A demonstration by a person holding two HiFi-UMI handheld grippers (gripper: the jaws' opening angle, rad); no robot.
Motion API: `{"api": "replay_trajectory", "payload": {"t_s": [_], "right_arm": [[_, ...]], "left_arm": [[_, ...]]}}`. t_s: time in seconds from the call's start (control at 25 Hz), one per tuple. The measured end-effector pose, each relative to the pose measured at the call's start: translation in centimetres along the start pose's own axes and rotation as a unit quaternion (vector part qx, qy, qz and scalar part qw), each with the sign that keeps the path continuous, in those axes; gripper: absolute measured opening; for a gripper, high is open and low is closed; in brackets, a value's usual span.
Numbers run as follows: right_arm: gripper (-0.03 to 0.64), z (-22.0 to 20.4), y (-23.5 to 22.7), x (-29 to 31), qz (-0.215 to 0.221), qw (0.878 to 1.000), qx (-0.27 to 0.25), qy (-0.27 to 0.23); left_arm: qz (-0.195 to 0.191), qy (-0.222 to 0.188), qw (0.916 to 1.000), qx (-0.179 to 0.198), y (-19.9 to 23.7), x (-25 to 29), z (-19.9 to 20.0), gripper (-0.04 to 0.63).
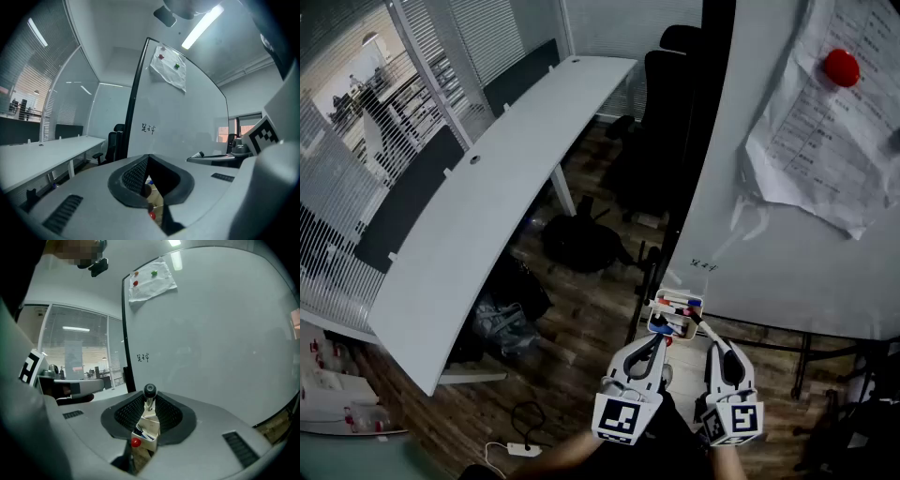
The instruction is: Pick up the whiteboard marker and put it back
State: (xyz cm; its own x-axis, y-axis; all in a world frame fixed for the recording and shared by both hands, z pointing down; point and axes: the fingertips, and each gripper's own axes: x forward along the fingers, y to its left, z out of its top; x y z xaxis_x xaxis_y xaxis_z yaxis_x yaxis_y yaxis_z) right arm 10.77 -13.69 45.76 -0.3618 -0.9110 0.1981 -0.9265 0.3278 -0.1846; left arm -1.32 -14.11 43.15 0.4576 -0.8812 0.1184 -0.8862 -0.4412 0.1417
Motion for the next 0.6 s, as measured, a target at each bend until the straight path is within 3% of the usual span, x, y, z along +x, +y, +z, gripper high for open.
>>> {"api": "replay_trajectory", "payload": {"t_s": [0.4, 0.6], "right_arm": [[0.081, -0.9, -0.3, 1.4, 0.008, 1.000, 0.027, 0.004], [0.081, -1.8, -0.5, 2.0, 0.014, 0.999, 0.030, 0.017]], "left_arm": [[-0.007, 0.021, 0.9997, 0.009, 0.0, 1.6, -1.5, 0.006], [0.004, 0.018, 0.9998, -0.007, 0.5, 2.1, -1.7, 0.006]]}}
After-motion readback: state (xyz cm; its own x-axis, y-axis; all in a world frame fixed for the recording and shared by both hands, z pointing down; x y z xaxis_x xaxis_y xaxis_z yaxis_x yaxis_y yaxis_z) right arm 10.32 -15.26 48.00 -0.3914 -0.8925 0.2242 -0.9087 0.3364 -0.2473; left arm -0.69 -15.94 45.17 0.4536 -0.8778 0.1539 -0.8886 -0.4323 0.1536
